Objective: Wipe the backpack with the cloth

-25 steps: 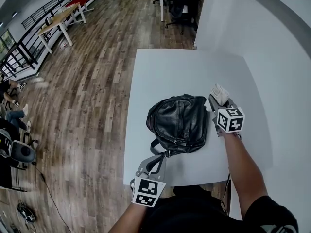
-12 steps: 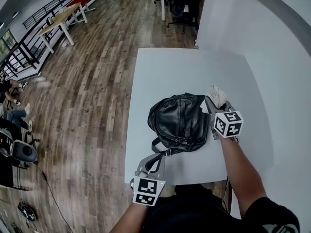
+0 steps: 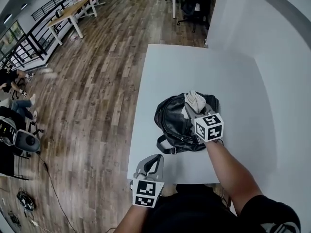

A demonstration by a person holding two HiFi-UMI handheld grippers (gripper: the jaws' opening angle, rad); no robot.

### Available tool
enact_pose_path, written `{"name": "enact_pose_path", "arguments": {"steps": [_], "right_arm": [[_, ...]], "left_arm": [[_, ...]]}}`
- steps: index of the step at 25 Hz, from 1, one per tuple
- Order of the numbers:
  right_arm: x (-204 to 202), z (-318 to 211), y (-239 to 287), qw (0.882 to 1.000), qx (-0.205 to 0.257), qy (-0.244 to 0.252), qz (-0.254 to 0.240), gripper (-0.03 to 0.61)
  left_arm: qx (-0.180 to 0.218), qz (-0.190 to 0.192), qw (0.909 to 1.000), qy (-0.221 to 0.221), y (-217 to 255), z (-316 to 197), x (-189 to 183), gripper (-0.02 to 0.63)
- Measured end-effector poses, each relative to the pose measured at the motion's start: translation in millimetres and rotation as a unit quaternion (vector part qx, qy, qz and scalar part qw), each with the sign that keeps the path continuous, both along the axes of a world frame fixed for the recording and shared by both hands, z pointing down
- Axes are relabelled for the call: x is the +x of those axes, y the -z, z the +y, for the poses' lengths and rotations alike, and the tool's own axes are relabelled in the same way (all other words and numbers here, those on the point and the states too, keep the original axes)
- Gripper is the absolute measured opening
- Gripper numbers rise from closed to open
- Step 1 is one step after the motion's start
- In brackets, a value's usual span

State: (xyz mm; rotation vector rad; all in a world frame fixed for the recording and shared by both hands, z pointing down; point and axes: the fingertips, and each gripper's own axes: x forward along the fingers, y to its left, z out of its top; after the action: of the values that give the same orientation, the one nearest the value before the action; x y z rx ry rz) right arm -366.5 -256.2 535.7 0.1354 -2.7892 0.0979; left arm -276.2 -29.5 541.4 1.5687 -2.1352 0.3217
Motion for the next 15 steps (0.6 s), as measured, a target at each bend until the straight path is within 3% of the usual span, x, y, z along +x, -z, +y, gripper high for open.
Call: {"name": "enact_pose_path", "arguments": {"steps": [15], "right_arm": [[-65, 56, -56, 0.996, -0.031, 0.072, 0.034, 0.098]], "left_arm": [[-0.029, 0.008, 0.9964, 0.08, -15, 45, -11, 0.006]]}}
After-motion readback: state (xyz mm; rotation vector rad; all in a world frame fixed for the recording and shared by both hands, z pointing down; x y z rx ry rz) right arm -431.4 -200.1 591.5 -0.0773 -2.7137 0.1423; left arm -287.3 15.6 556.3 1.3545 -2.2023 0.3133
